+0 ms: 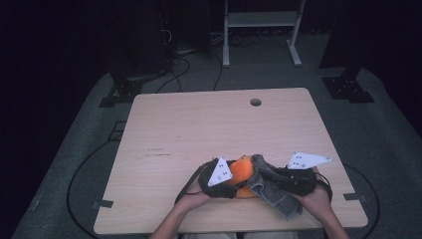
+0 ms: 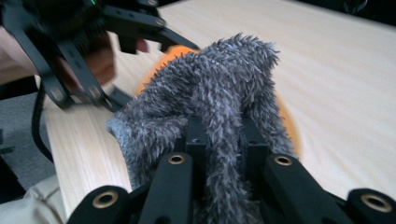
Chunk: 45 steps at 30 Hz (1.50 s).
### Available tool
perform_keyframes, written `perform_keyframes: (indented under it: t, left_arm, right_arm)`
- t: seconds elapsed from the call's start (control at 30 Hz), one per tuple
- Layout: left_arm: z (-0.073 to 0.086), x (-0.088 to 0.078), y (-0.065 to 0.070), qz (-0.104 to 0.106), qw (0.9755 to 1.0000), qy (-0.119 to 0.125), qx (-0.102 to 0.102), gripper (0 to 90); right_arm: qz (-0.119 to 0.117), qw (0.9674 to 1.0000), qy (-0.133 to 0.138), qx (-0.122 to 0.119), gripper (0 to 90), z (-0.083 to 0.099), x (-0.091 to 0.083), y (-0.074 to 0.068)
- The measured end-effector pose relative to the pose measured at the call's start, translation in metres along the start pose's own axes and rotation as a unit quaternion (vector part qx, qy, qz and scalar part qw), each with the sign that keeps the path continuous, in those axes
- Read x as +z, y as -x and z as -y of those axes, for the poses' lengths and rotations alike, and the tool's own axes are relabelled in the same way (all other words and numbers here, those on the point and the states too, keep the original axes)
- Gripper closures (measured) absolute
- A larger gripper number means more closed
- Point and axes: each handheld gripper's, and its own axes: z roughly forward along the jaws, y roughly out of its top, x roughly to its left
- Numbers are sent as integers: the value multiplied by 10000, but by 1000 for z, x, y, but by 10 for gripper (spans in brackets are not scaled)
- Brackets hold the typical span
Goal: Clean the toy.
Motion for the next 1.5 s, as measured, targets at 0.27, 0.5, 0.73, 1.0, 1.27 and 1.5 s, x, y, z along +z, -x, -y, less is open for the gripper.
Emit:
perform_keyframes:
  t: [0.27, 0.5, 0.73, 1.0, 1.27, 1.5]
  left_arm:
    - [12, 3, -14, 374, 9955, -333, -798, 96]
    - [21, -1, -14, 421, 9954, -298, -809, 215]
    - [25, -2, -11, 490, 9963, -268, -660, 193]
    - [25, -4, -9, 528, 9966, -337, -540, 194]
    - [27, -5, -8, 566, 9966, -316, -508, 191]
    - [27, -3, -7, 583, 9966, -297, -499, 189]
  right_arm:
    - [-81, 9996, -100, -235, 777, -1, 21, -14]
    - [63, 9997, -71, 236, 776, 17, 13, 13]
    - [2, 9984, -20, 569, 776, 23, 4, 25]
    - [-95, 9980, 44, 619, 774, 24, 12, 26]
    - [-187, 9962, 229, 813, 775, 24, 6, 28]
    - [-264, 9949, 145, 966, 775, 26, 15, 34]
